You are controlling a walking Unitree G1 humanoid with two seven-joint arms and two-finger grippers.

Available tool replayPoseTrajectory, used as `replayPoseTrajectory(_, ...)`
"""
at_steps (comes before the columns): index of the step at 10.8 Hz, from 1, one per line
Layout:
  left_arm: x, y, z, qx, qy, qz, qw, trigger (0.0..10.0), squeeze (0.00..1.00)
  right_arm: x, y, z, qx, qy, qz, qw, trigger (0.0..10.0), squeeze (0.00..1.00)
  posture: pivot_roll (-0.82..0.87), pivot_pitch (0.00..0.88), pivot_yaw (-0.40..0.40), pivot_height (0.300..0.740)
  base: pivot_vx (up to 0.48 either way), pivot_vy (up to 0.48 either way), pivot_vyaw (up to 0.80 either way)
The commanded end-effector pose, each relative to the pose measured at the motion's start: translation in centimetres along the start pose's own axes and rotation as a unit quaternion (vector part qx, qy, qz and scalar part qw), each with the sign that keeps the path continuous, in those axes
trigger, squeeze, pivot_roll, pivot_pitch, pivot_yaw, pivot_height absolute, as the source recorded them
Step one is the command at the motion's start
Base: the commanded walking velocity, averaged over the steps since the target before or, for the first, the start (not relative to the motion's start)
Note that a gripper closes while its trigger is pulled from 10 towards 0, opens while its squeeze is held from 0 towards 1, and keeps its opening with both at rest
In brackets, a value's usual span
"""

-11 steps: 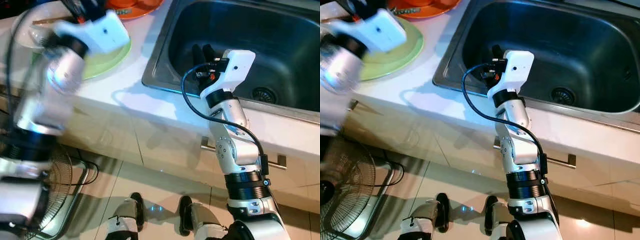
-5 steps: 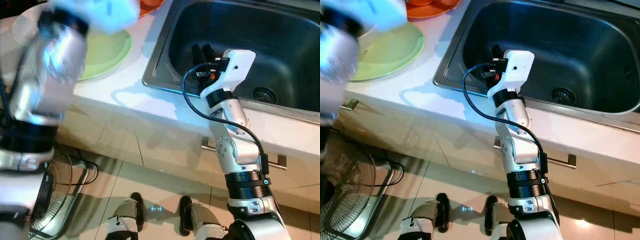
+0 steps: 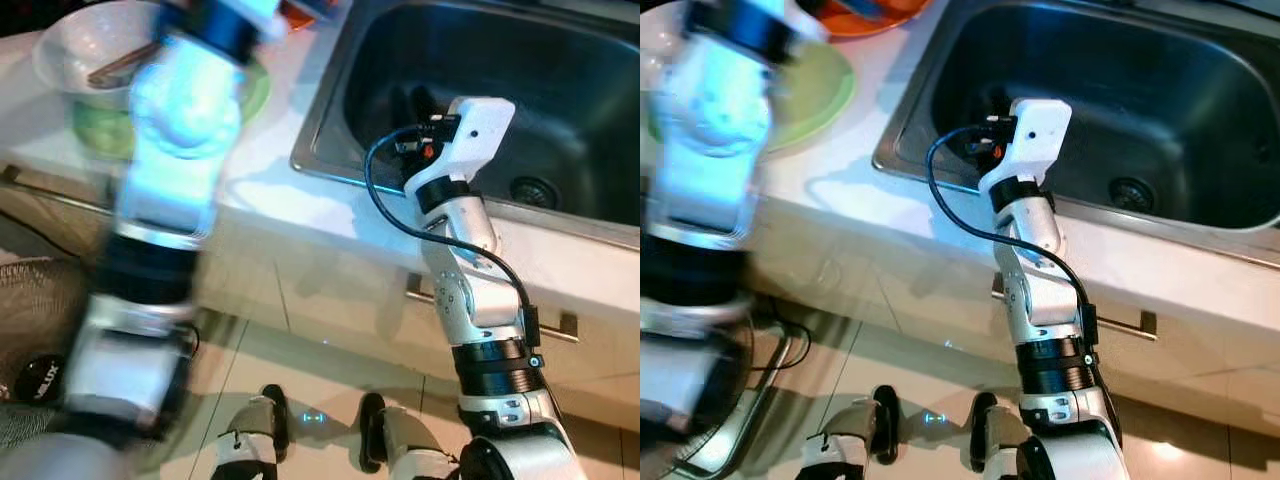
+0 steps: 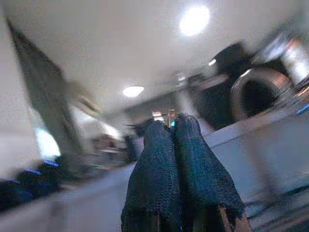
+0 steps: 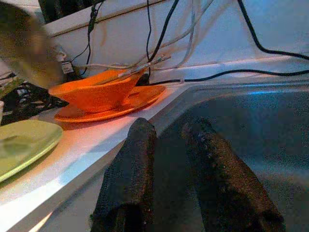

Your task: Kitchen organization

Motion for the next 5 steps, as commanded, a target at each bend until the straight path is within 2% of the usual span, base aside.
replayPoseTrajectory(1,-0.2,-0.1,0.8,-0.011,0.035,-0.009,0.999,10.0,0.0,-0.5,-0.1,0.8,-0.017,0.009,-0.009,1.0,10.0,0.0,0.09,0.251,-0.004,0.74,0.0,0.0,0.0)
replayPoseTrajectory(2,-0.5,0.0,0.3,-0.003,0.097,-0.008,0.995,10.0,0.0,-1.0,-0.2,1.7,-0.031,0.019,-0.012,0.999,10.0,0.64,0.09,0.252,0.0,0.74,0.0,0.0,0.0)
replayPoseTrajectory(3,-0.8,0.0,-0.2,0.009,0.134,-0.012,0.991,10.0,0.0,-1.0,-0.4,2.4,-0.043,0.03,-0.005,0.999,10.0,1.0,0.09,0.25,0.003,0.74,0.0,0.0,0.0)
replayPoseTrajectory(5,-0.6,0.6,-1.7,0.039,0.163,-0.008,0.986,10.0,0.0,-0.7,-0.8,4.8,-0.081,0.045,0.022,0.995,10.0,1.0,0.08,0.253,0.008,0.74,0.0,0.0,0.0)
Point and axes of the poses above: a point about 5 cm out from each wrist's last joint towards the gripper, its own y axis pointing back from the gripper into the wrist, its own z axis along the axis of the wrist's last joint, x = y × z, the point moved 3 cm from there along -y, pointing out of the wrist towards the gripper, and after that the axes turned 15 degrees about y, right-handed, at the moved point
